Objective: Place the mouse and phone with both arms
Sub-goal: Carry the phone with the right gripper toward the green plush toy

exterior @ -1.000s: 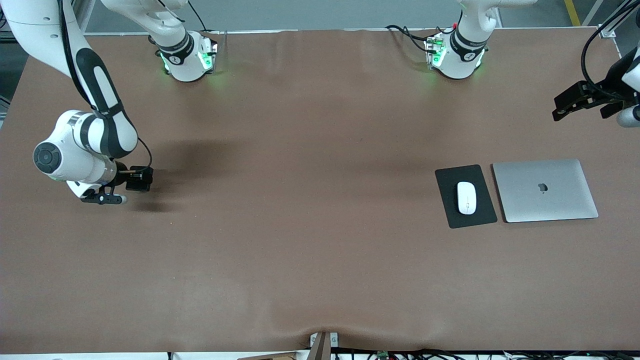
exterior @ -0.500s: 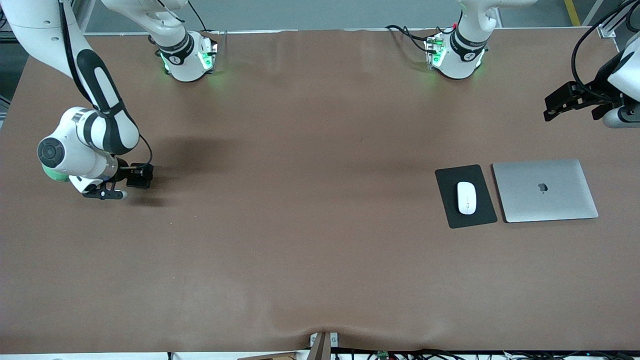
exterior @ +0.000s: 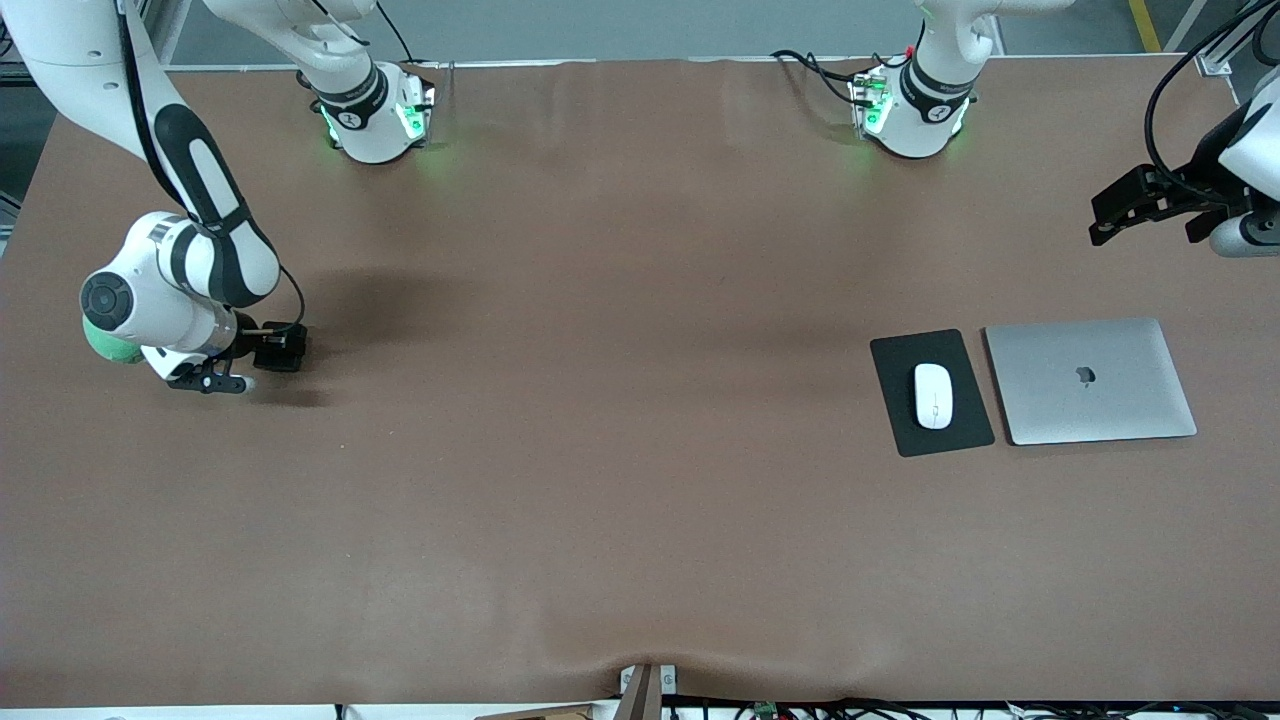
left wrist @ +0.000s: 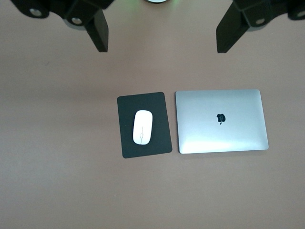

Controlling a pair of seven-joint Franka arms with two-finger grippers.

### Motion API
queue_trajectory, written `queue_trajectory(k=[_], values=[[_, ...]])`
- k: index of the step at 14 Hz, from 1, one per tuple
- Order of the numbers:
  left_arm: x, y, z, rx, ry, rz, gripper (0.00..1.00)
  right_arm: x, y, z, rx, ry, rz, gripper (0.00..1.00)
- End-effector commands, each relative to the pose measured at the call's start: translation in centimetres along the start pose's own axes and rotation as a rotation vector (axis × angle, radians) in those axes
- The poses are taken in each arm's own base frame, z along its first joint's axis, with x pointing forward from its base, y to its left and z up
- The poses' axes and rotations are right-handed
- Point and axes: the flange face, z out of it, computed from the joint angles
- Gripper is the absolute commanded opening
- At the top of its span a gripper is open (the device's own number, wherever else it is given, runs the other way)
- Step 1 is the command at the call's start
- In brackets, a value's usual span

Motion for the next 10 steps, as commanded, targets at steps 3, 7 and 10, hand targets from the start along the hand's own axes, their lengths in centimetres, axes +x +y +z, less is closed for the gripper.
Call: queue_trajectory(k=[3,7,10], values=[[0.0,-0.1,-0.8,-0.004,0.035,-0.015,1.0,-0.2,0.1,0.0,0.012,0.001,-0.008,1.0],[-0.4,0.0,-1.5,-0.005,0.041,-0.014,1.0,1.7,-0.4,-2.0,0.024,-0.053,-0.024,1.0],[-0.4,0.0,-1.4,-0.004,0.038,-0.011,1.0,4.3,-0.7,-5.0,0.042,-0.138,-0.041,1.0]])
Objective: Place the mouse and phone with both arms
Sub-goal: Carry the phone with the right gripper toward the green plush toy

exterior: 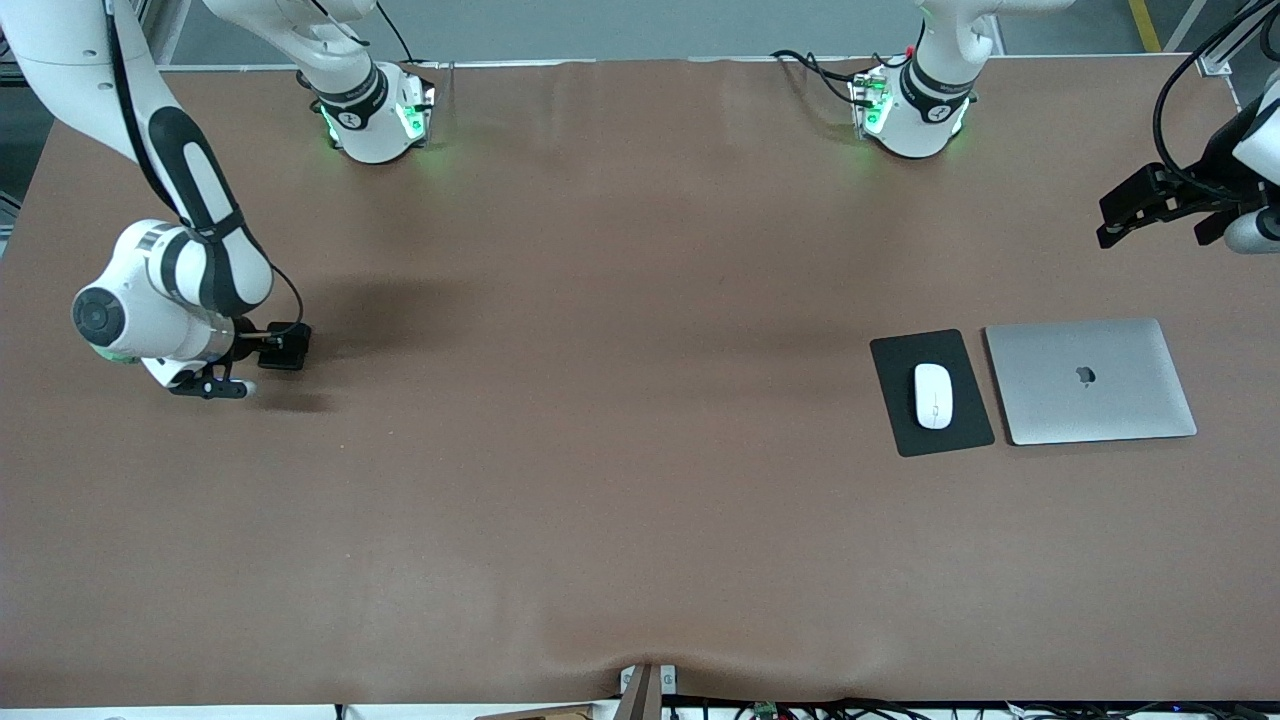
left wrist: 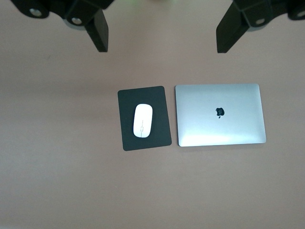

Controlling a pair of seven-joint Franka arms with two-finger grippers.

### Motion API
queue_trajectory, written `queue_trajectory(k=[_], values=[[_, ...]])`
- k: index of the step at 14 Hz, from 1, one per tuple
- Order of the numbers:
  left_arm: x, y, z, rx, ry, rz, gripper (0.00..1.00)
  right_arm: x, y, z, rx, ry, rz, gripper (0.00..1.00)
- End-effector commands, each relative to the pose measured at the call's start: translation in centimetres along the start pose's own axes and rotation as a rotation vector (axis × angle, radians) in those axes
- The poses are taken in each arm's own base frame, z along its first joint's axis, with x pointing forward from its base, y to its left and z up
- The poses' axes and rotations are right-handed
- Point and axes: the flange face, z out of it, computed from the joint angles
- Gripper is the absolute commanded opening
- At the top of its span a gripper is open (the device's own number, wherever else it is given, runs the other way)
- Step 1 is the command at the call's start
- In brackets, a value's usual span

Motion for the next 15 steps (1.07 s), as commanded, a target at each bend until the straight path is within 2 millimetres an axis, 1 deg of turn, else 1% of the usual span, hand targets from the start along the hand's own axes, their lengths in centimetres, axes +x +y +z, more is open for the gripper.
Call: queue_trajectory(k=[1,2,5,6,8,10,11,13,15], values=[[-0.4,0.1,-0.6,-0.001,0.006,-0.009,1.0,2.1,-0.2,-2.4,0.01,-0.038,-0.019,1.0],[-0.5,0.1,-0.7,-0.002,0.007,-0.006,1.0,2.3,-0.7,-2.7,0.005,-0.033,-0.025,1.0],[-0.5,0.0,-0.7,-0.001,0.009,-0.003,1.0,2.4,-0.5,-3.6,0.008,-0.032,-0.02,1.0],[-0.5,0.1,-0.7,-0.001,0.009,-0.002,1.0,2.5,-0.3,-4.8,0.013,-0.027,-0.019,1.0],[-0.5,0.0,-1.1,-0.001,0.013,0.001,1.0,2.8,-0.5,-8.7,0.031,-0.052,-0.025,1.0],[-0.8,0.1,-1.0,0.0,0.001,0.003,1.0,2.6,0.7,-11.9,0.131,-0.045,0.016,1.0],[-0.8,0.5,-1.0,0.0,-0.002,0.0,1.0,2.6,1.0,-13.3,0.145,-0.038,-0.002,1.0],[-1.0,0.9,-1.0,0.001,-0.011,0.009,1.0,2.6,0.0,-16.6,0.143,-0.053,-0.08,1.0],[-1.0,0.9,-1.0,0.001,-0.011,0.009,1.0,2.6,-0.4,-20.7,0.128,-0.058,-0.132,1.0]])
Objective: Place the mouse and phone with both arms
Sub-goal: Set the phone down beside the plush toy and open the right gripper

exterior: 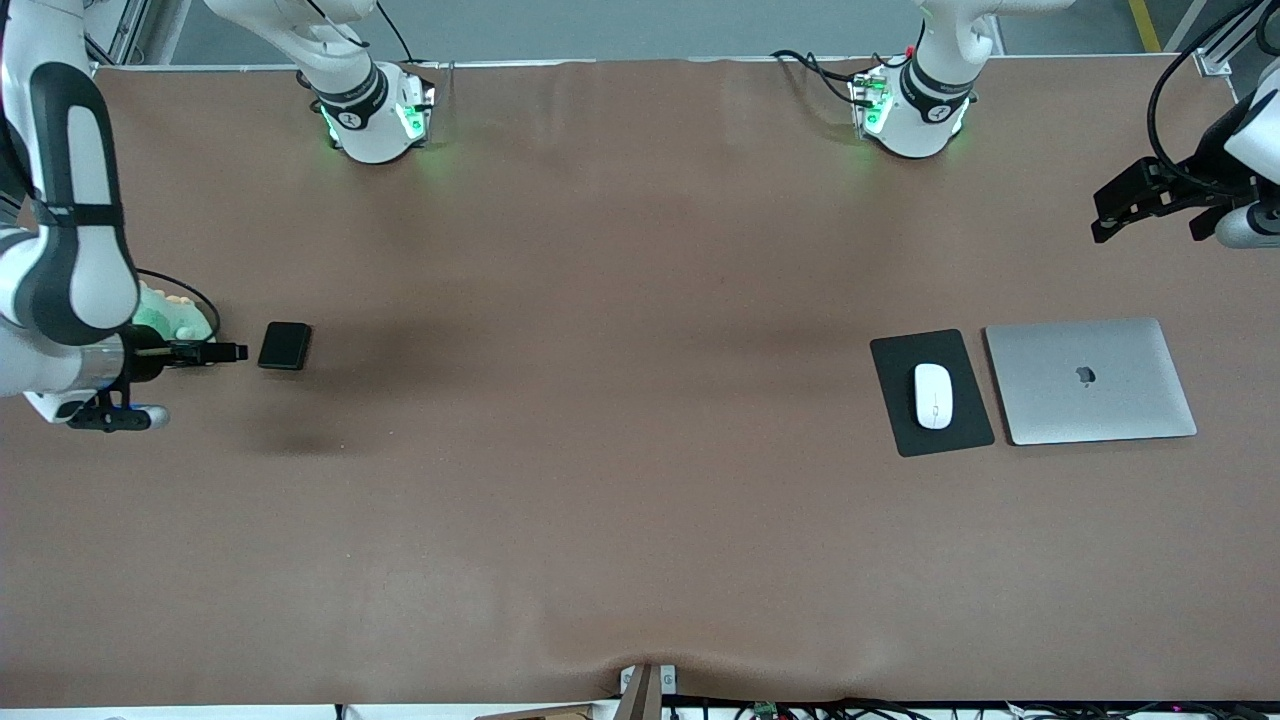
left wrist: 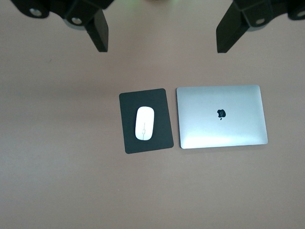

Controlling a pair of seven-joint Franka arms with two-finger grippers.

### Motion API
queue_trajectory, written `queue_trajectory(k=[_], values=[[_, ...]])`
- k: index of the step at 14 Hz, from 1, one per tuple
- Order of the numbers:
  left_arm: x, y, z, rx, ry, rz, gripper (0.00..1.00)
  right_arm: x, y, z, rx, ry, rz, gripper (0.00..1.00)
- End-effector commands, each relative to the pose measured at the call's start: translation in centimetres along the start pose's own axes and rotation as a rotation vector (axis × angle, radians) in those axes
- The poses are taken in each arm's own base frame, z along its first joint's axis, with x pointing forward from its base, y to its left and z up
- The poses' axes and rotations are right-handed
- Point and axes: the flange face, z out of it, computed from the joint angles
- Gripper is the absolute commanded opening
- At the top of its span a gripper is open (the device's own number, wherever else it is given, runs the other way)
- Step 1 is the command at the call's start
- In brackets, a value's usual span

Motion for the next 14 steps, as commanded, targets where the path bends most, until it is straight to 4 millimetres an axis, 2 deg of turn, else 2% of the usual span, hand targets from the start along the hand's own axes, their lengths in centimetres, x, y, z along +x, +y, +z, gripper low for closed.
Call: queue_trajectory(k=[1,4,7,9,12,14], values=[[-0.7,0.2,-0.9,-0.002,0.001,-0.006,1.0,0.0,-1.4,-5.3,-0.002,0.031,-0.059,1.0],[-0.9,0.2,-0.7,0.001,-0.014,-0.005,1.0,0.2,-2.9,-9.8,-0.042,0.118,-0.121,1.0],[-1.3,0.0,-0.6,0.004,-0.036,-0.008,1.0,-0.4,-2.6,-12.7,-0.064,0.171,-0.16,1.0],[-1.8,0.0,-1.1,0.002,-0.028,-0.008,1.0,-1.5,-3.7,-14.0,-0.062,0.126,-0.182,1.0],[-2.2,0.1,-1.7,0.002,-0.016,-0.006,1.0,-3.6,-6.0,-17.5,-0.094,0.098,-0.204,1.0],[-2.4,0.1,-1.9,0.002,-0.011,-0.007,1.0,-6.0,-7.9,-19.9,-0.109,0.091,-0.226,1.0]])
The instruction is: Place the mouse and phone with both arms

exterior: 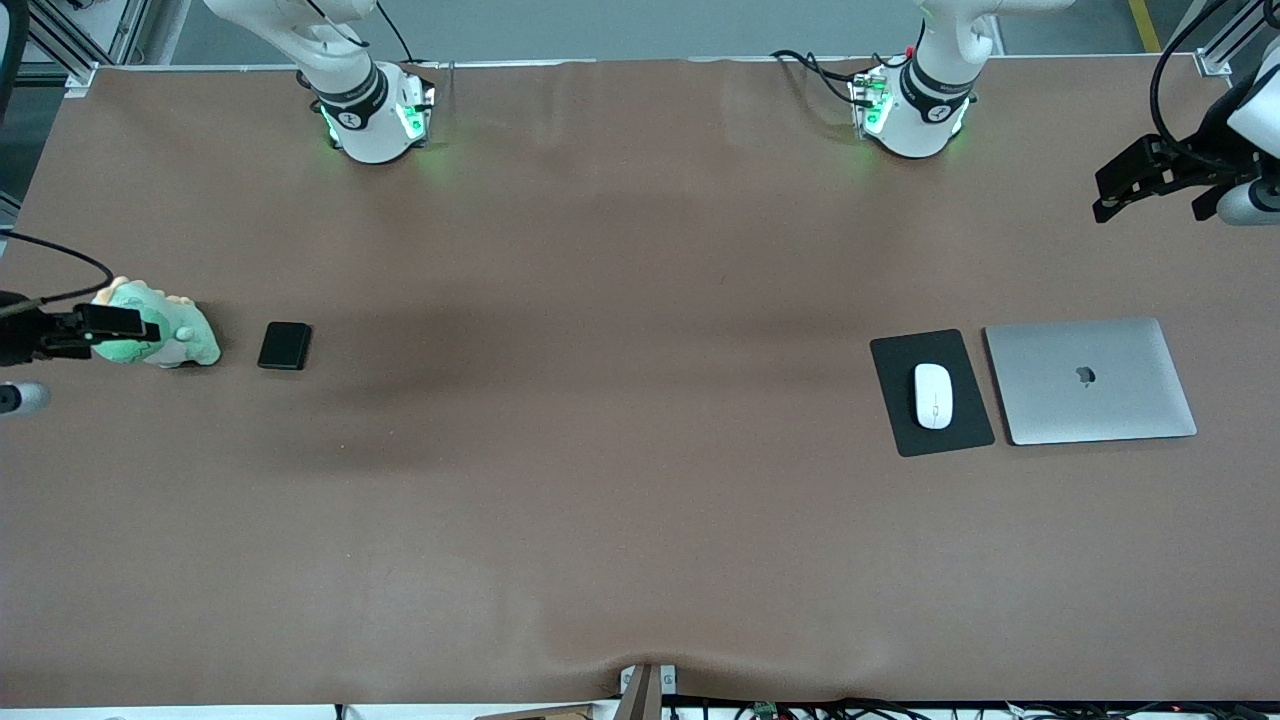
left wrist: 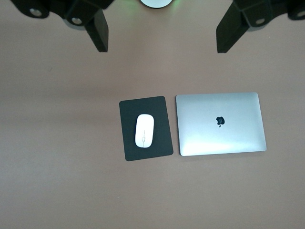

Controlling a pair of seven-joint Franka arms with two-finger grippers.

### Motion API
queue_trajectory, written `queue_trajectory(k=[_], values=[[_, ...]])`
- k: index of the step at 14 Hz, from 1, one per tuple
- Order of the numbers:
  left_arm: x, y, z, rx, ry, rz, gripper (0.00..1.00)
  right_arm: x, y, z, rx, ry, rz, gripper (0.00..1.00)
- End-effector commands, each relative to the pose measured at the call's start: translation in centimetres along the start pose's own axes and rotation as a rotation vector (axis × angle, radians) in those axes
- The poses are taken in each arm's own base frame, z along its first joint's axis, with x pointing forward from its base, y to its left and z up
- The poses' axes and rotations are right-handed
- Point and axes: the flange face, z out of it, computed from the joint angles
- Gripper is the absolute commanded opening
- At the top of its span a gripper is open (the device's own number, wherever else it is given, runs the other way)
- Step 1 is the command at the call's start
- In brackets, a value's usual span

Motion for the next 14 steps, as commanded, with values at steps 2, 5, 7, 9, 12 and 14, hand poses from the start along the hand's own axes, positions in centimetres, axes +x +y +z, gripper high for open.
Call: queue_trajectory(k=[2,5,7,9,12,14], values=[[-1.2,0.1,-1.0,-0.001,0.007,-0.008,1.0,-4.2,-4.0,-5.9,-0.038,0.036,-0.054,1.0],[-1.6,-0.1,-1.6,-0.007,0.019,-0.009,1.0,-7.4,-5.9,-8.5,-0.066,0.034,-0.031,1.0],[-1.7,-0.1,-1.7,-0.008,0.021,-0.009,1.0,-8.7,-7.7,-9.1,-0.066,0.032,0.01,1.0],[-1.7,-0.1,-1.6,-0.007,0.019,-0.009,1.0,-10.0,-10.7,-9.9,-0.127,0.037,0.032,1.0],[-2.5,-0.3,-2.7,-0.009,0.028,-0.006,1.0,-11.6,-12.9,-10.0,-0.191,0.063,0.013,1.0],[-2.2,-0.2,-2.3,-0.011,0.027,-0.009,1.0,-12.3,-12.3,-9.6,-0.193,0.083,0.024,1.0]])
